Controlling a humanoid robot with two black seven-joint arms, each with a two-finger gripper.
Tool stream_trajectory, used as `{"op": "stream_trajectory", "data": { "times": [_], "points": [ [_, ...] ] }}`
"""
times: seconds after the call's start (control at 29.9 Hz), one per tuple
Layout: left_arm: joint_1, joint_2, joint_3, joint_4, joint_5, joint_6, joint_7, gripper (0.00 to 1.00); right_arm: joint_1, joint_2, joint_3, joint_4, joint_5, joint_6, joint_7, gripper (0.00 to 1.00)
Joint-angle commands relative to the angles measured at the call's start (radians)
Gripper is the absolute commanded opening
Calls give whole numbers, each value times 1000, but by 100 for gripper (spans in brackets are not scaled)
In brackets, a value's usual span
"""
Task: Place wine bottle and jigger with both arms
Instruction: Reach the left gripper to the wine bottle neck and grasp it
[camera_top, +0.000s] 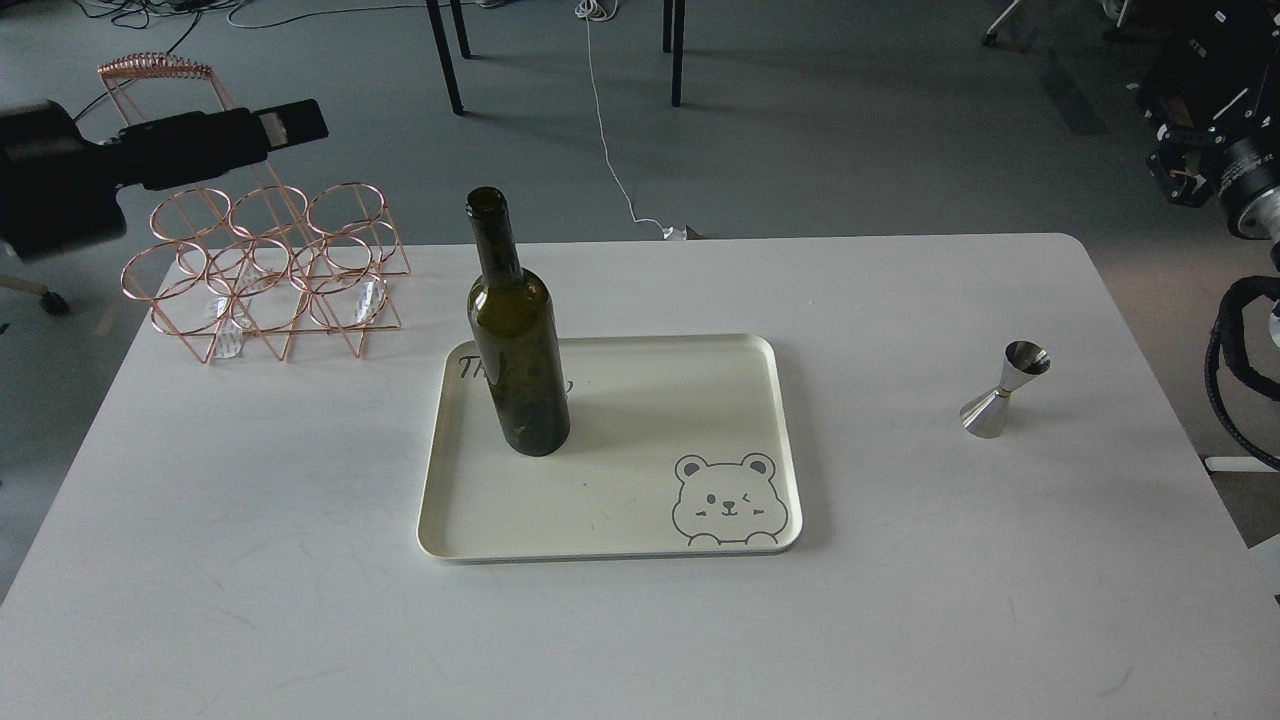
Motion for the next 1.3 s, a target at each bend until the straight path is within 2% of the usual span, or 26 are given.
{"op": "stream_trajectory", "data": {
  "times": [0.0, 0.3, 0.4, 0.6, 0.94, 1.14, 1.27],
  "points": [
    [4, -83, 10, -18, 238, 29, 1, 98, -4, -2, 12, -1, 7, 10, 0, 97],
    [13, -244, 27, -3, 358, 35, 11, 97, -6, -3, 52, 0, 7, 12, 0, 97],
    [13, -285, 28, 25, 359, 68, 16, 96, -6, -2, 52, 0, 7, 12, 0, 97],
    [15, -359, 32, 98, 358, 94, 53, 94, -7, -2, 54, 6, 7, 12, 0, 97],
    [26, -367, 33, 115, 361, 112, 50, 65, -7, -3, 61, 6, 7, 12, 0, 97],
    [38, -365, 32, 115, 361, 114, 50, 58, -7, -2, 61, 6, 7, 12, 0, 97],
    [41, -364, 33, 115, 362, 114, 50, 43, -7, -2, 69, 6, 7, 12, 0, 97]
  ]
}}
